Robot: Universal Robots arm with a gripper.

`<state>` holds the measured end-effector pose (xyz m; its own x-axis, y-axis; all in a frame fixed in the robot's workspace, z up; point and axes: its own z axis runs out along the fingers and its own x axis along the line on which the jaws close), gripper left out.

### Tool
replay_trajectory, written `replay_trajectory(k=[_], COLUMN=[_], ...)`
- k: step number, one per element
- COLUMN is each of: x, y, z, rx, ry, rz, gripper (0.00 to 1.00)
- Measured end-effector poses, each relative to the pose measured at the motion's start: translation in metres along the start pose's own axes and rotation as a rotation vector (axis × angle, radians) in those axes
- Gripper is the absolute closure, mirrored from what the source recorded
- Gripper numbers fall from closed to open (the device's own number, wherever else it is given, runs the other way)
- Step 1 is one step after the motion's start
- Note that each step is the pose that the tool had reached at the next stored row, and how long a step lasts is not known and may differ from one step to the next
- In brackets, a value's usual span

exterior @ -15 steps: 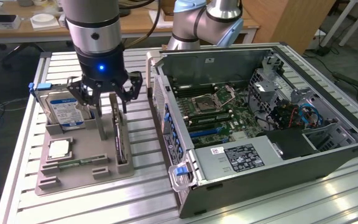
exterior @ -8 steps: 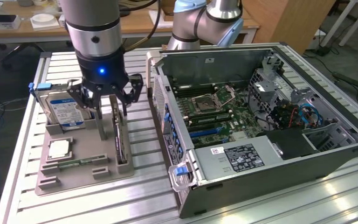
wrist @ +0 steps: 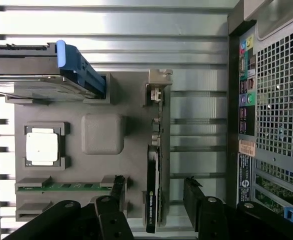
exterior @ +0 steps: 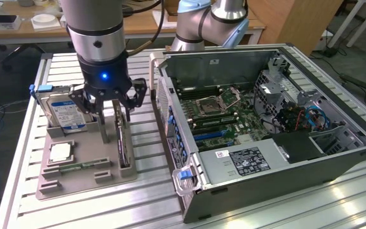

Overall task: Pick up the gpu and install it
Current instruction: 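Pick up the gpu and move the gpu toward the slot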

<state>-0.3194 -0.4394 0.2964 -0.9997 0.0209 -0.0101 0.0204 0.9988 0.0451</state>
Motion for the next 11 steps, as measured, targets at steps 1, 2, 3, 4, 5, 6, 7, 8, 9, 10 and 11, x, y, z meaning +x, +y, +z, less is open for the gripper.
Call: replay_trajectory(k=[1,2,3,4,5,6,7,8,9,10,11], x=[0.0,-0.0001,-0.0001,0.0,0.0,-0.0001,0.0,0.0,0.0,0.0,0.0], y=[-0.0001,-0.0003,-0.0004,-0.0005,-0.0005,-0.0006,-0.0007,-0.0007,-0.0008,-0.0008,-0.0009], z=[0.0005,0.001,0.0017,0.0022,0.0027,0.0032,0.0038,0.0043,0.0049,0.0055,0.0061], rx=[0.0,0.0,0.0,0.0,0.0001,0.0,0.0,0.0,0.0,0.0,0.0], ry=[0.0,0.0001,0.0,0.0001,0.0001,0.0,0.0,0.0001,0.0,0.0,0.0], rz=[0.0,0.0,0.0,0.0,0.0,0.0,0.0,0.0,0.0,0.0,0.0], gripper=[0.41,0.41,0.41,0.41,0.41,0.41,0.41,0.41,0.41,0.41,0.41])
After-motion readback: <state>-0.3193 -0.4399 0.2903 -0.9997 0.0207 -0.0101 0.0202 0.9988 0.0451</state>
